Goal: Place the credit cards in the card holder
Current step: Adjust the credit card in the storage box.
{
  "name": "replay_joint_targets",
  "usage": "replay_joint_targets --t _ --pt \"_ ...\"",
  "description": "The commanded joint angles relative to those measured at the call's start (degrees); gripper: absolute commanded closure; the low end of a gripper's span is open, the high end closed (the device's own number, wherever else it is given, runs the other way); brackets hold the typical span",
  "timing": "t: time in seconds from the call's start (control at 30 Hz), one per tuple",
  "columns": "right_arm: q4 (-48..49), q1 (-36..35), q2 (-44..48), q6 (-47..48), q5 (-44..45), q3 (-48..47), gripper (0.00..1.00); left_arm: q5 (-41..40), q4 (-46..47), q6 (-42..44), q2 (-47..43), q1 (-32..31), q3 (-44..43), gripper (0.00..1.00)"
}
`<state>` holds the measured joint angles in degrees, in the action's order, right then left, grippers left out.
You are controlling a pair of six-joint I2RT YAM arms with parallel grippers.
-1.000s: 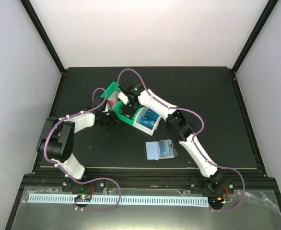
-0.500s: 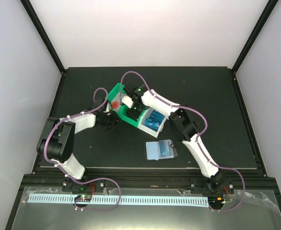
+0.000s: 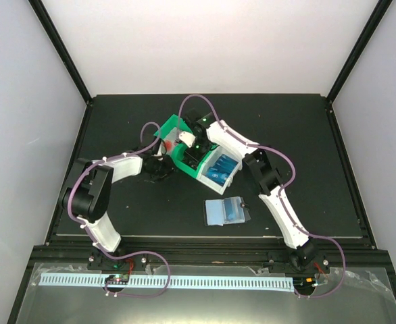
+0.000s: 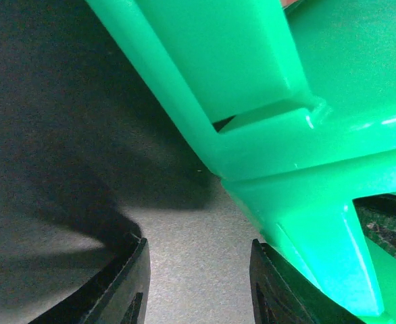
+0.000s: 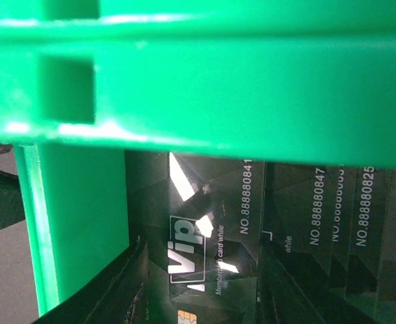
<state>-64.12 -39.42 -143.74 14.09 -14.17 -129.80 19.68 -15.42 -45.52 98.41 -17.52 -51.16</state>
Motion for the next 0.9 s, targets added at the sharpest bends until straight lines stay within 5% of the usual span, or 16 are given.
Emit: replay_joint_targets --t 0.0,0.47,0.87 --pt "-5.13 -0.19 -1.2 -0.11 -8.2 -1.97 0.56 -0.49 0.86 -1.28 1.97 -1.43 -3.34 0.57" --pt "-6.4 2.53 3.46 0.3 -17.05 -3.79 0.7 -1.23 0.23 -2.04 3.1 -2.87 -4.4 0.57" --pt "-7.68 2.53 5.96 1.91 -19.41 -0.12 0.65 -1.15 0.13 -1.78 2.86 -3.05 -4.24 0.57"
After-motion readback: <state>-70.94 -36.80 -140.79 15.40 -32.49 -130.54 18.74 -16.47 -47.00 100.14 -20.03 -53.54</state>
